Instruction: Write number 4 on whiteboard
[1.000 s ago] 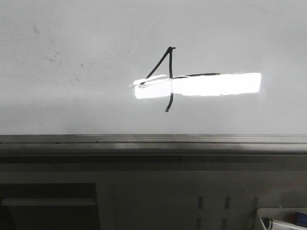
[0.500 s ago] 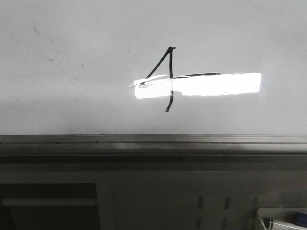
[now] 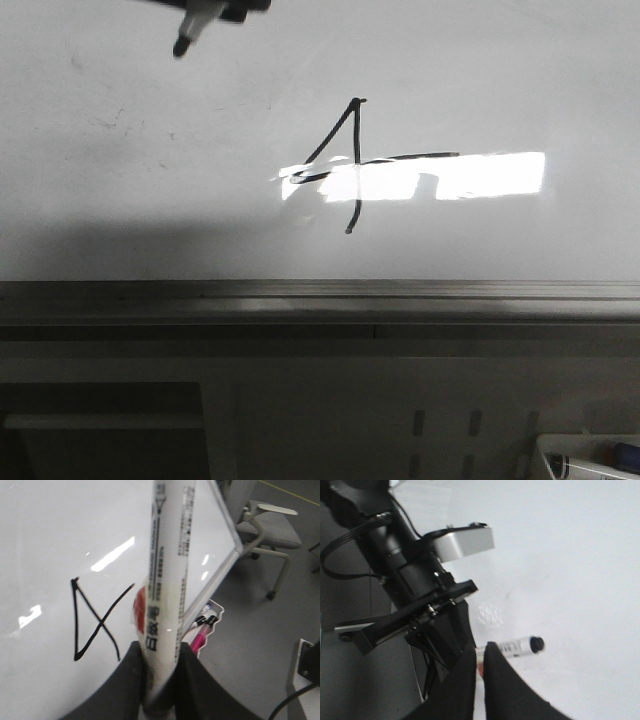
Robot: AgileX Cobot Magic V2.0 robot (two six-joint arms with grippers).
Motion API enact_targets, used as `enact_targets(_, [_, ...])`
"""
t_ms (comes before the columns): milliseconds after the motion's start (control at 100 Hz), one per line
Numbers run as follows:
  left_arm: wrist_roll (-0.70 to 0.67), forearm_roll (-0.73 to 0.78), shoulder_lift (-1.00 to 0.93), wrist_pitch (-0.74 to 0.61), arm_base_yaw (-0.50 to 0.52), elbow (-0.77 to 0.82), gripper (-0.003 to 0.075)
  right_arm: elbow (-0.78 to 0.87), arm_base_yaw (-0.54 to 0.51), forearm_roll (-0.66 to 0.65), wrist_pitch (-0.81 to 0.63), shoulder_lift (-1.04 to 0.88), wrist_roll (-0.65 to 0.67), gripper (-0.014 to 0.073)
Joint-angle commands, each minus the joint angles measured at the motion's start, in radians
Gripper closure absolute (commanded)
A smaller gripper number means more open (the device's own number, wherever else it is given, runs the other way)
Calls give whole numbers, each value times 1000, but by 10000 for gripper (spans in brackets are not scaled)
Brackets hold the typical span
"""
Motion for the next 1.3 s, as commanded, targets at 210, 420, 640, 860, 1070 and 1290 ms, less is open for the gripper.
enact_targets(210, [-8, -158, 16, -506, -233, 80, 741, 166, -150, 14, -162, -144, 55, 657])
enact_targets(420, [-72, -297, 96, -747, -329, 80, 741, 227, -154, 15, -200, -163, 60, 658])
enact_targets(640, [-93, -316, 111, -844, -329, 80, 740, 229, -154, 21, -192, -163, 79, 658])
enact_targets(860, [-169, -288, 151, -826, -261, 80, 740, 229, -154, 21, -193, -163, 79, 658])
enact_targets(1070, [-311, -126, 180, -782, -204, 78, 740, 229, -154, 21, -197, -163, 79, 658])
enact_targets(1290, [-311, -142, 206, -780, -190, 78, 740, 229, -154, 21, -191, -163, 88, 658])
